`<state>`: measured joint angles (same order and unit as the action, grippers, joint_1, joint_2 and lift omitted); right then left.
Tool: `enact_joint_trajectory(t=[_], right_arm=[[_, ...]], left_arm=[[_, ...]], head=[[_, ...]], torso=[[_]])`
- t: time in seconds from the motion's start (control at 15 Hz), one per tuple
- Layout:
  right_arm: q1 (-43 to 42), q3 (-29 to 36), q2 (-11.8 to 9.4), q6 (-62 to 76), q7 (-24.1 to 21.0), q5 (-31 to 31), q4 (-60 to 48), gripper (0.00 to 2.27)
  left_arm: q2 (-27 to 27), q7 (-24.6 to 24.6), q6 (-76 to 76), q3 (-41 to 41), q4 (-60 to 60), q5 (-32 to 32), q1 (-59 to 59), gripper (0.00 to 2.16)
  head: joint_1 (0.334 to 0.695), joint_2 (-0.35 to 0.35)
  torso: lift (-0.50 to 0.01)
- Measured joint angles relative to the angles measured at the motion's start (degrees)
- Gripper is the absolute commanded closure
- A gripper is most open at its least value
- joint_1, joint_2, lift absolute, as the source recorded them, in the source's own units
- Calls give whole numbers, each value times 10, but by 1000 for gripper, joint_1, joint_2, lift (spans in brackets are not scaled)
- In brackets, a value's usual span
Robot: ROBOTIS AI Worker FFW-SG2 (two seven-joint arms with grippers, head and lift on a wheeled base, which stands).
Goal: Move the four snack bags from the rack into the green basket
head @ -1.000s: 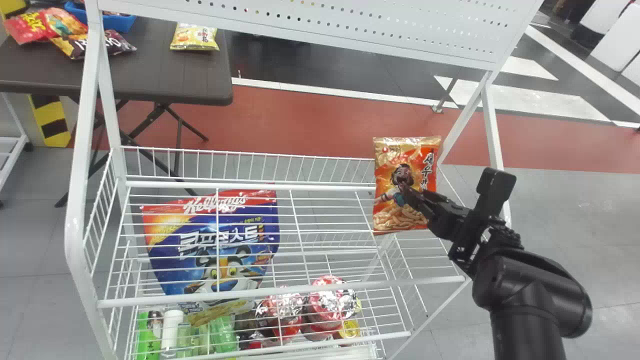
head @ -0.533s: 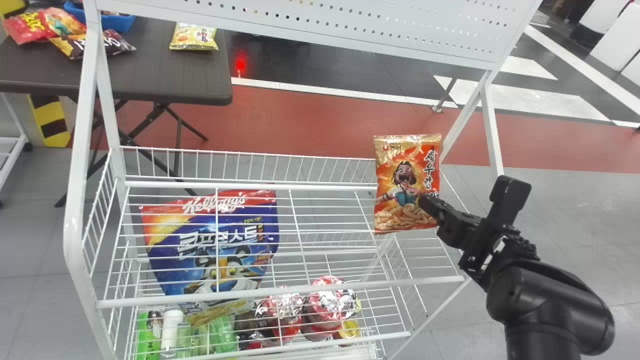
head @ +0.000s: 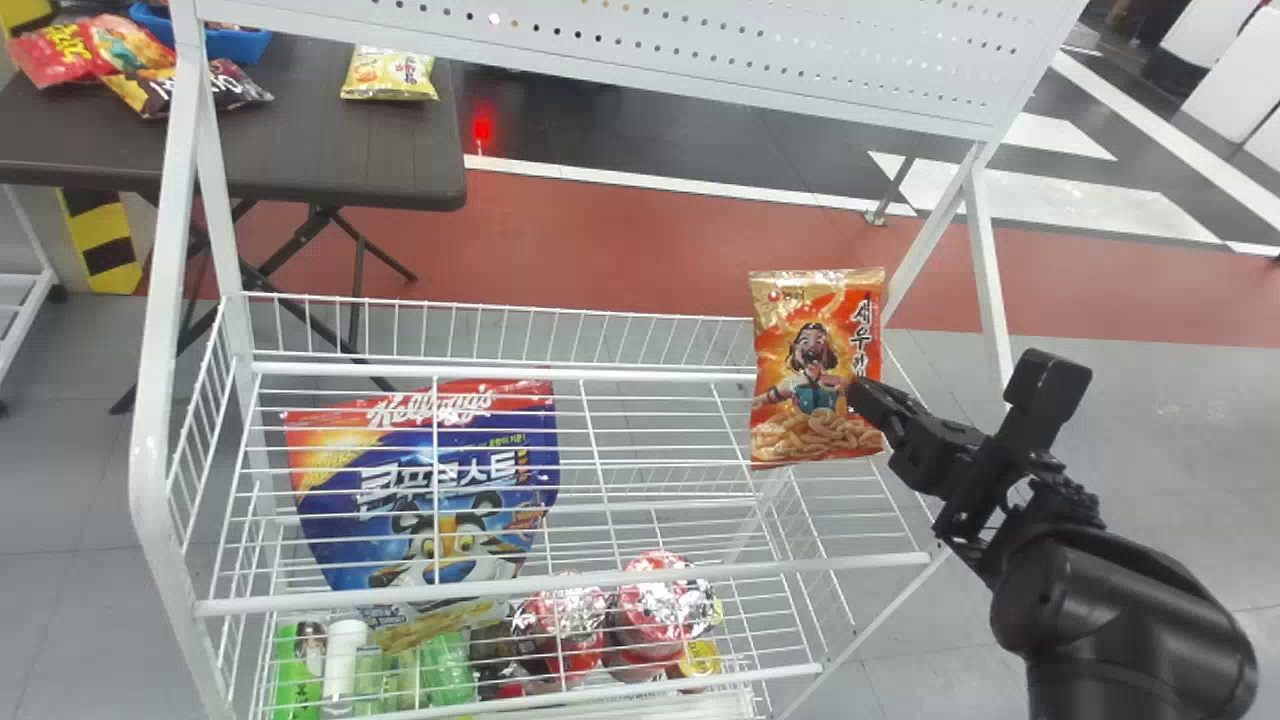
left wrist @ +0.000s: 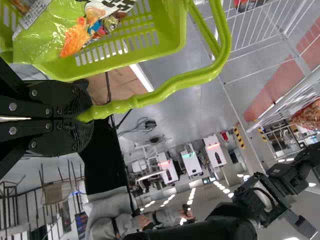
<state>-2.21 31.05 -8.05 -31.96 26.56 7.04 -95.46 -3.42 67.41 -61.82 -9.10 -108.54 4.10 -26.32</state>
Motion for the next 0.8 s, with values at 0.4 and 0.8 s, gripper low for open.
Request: enact_joint_trajectory(t=[0.4,0.8], right_arm=[[-51,0,-5,41,15,-47,54,39],[-127,-30,-20,39,69,-98,156,87]], left_arm=[[0,0,4,-2,2,-6,1,2115],[1,-2,9,2,17,-6,11,2111]], head=[[695,-350],[695,-350]], torso=[[0],[0]])
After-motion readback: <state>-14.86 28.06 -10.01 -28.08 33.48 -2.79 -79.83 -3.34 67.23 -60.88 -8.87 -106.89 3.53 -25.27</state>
